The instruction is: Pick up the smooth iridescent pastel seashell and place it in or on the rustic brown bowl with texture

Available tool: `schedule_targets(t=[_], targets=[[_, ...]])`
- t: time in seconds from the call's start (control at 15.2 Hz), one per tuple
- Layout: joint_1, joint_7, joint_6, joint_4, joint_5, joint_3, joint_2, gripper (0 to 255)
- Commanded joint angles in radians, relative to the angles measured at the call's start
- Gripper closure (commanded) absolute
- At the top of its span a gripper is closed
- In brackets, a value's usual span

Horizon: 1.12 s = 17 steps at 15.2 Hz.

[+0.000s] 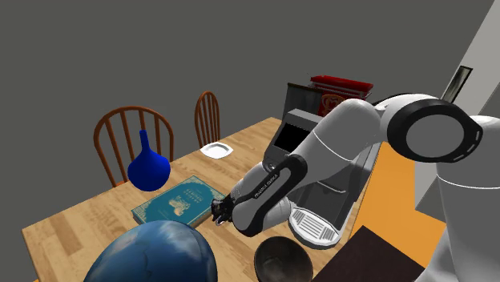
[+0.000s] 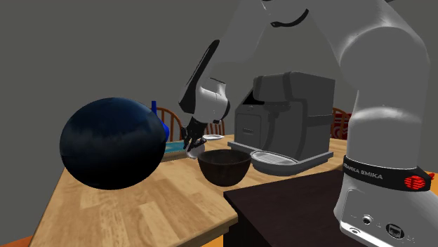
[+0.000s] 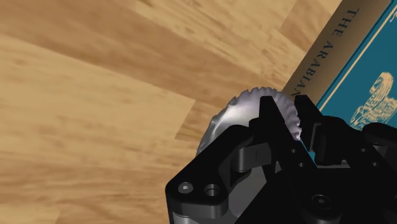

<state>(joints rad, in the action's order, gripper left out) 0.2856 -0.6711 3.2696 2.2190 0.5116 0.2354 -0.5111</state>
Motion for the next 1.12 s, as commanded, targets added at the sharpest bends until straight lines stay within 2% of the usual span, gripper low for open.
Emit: schedule_targets(t=[0.0, 0.53, 1.06], targets=[[0.013, -0.005, -0.018, 0.010, 0.004, -0.013, 0.027, 255], [0.102, -0.045, -0.112, 0.032, -0.004, -0.112, 0.138, 255], [0.195, -0.122, -0.207, 0.044, -0.068, -0.224, 0.237, 255]])
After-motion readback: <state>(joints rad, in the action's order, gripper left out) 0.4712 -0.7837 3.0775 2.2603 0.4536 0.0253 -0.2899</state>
